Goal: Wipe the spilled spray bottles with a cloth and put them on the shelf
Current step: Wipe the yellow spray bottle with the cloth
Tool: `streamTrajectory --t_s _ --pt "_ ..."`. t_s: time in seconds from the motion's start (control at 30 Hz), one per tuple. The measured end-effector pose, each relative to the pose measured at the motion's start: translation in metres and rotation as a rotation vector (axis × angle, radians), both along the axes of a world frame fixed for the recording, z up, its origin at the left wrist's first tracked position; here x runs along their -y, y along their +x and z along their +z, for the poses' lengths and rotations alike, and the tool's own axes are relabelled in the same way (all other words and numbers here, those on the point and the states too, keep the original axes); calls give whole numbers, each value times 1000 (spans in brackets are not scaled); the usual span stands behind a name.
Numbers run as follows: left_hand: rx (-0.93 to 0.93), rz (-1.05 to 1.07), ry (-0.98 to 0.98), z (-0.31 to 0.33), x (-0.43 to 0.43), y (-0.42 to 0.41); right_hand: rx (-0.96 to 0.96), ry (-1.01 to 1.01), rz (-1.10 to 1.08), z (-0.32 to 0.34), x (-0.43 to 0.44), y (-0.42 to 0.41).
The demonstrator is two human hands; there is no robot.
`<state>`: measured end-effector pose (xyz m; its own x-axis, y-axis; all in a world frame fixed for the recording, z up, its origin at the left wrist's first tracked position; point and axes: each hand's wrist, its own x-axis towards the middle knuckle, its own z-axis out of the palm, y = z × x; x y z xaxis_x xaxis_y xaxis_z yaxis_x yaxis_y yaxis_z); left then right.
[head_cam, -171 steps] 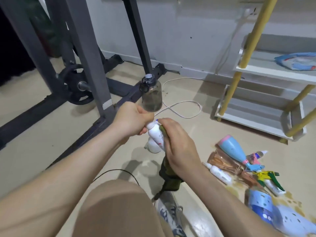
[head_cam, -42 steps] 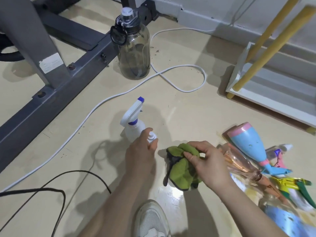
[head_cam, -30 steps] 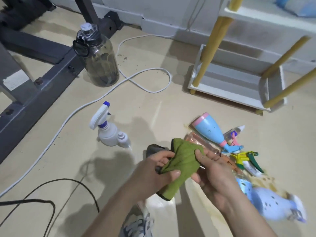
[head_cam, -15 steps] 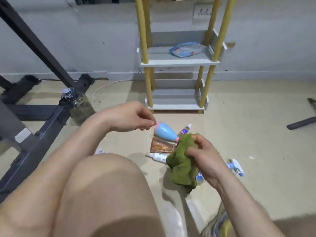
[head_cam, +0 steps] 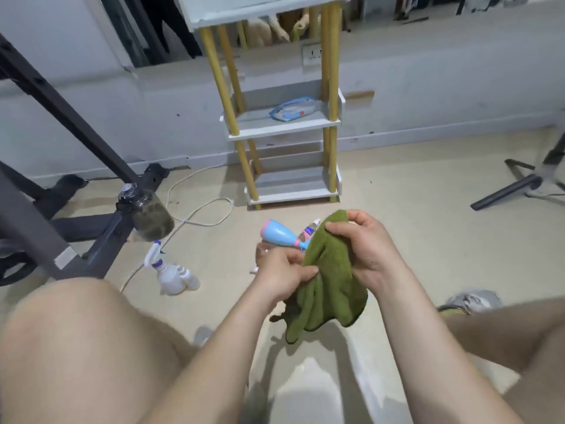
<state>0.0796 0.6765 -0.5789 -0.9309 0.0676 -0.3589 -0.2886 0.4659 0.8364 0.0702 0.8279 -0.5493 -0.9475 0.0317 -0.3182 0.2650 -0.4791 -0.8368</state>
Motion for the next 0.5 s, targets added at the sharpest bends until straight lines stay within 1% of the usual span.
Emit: streamTrajectory --t_s 0.03,0.07,0.13,0.17,0.2,0.27,0.3,0.33,0.37,0.43,0.47,0.5 --pt "65 15 99 -16 3 2 67 116 -23 -18 -7 2" --pt "128 24 165 -28 5 4 134 313 -48 -38 -15 3" --pt "246 -6 199 -52 12 3 248 787 -31 -76 -33 6" --pt "305 -53 177 -65 14 1 287 983 50 -92 -39 8" --pt "361 -124 125 -75 15 -2 317 1116 173 -105 -43 10" --pt "422 -310 -12 -94 16 -11 364 1246 459 -127 -42 11" --pt "432 -395 -52 -100 14 -18 357 1235 585 -134 -38 9" --pt "431 -467 -76 -104 12 -26 330 1158 681 -139 -34 7" --pt "423 -522 -101 -106 9 -36 287 1036 737 -145 -30 2" --pt "393 -565 -150 -110 2 -54 242 782 793 -154 -25 -9" --pt "363 -556 -166 -112 -1 -62 251 710 804 -158 -24 -13" --pt "324 -520 -162 -116 -3 -70 271 697 798 -162 -23 -17"
